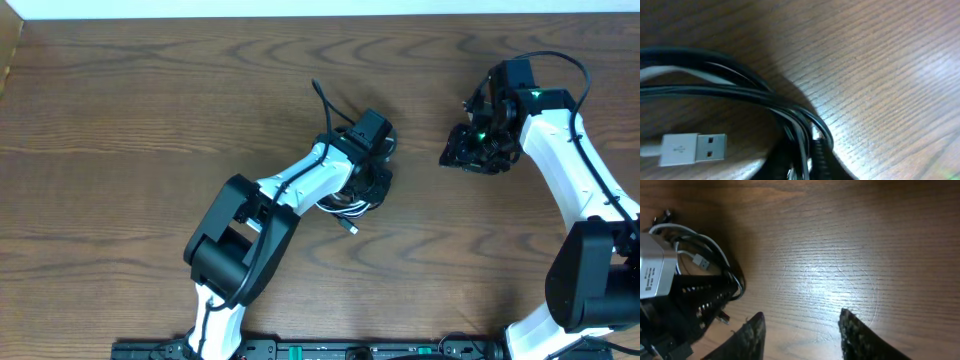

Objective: Untangle cables

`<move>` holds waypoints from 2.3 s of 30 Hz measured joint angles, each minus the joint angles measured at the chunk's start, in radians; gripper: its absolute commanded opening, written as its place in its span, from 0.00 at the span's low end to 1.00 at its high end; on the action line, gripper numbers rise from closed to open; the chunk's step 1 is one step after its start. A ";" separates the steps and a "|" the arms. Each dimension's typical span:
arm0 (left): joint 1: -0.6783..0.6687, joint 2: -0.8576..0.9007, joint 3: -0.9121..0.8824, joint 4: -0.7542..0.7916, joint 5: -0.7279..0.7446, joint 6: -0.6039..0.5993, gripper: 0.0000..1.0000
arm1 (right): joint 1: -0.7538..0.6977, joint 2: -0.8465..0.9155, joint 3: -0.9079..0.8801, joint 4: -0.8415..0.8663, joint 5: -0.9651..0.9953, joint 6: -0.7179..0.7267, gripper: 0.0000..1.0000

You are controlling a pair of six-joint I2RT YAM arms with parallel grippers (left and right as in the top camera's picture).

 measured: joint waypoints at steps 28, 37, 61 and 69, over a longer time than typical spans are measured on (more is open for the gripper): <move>0.388 -0.405 0.034 0.023 0.607 -0.415 0.08 | 0.039 0.000 0.000 0.311 -1.017 -0.504 0.55; 0.388 -0.405 0.034 0.052 0.659 -0.503 0.08 | 0.194 0.000 -0.002 0.560 -0.710 -0.155 0.46; 0.637 -0.403 0.033 0.089 0.816 -0.442 0.07 | 0.053 -0.002 0.004 0.108 0.327 0.373 0.01; 0.725 -0.403 0.033 0.004 0.801 -0.339 0.08 | -0.058 -0.002 0.004 0.124 0.149 0.140 0.01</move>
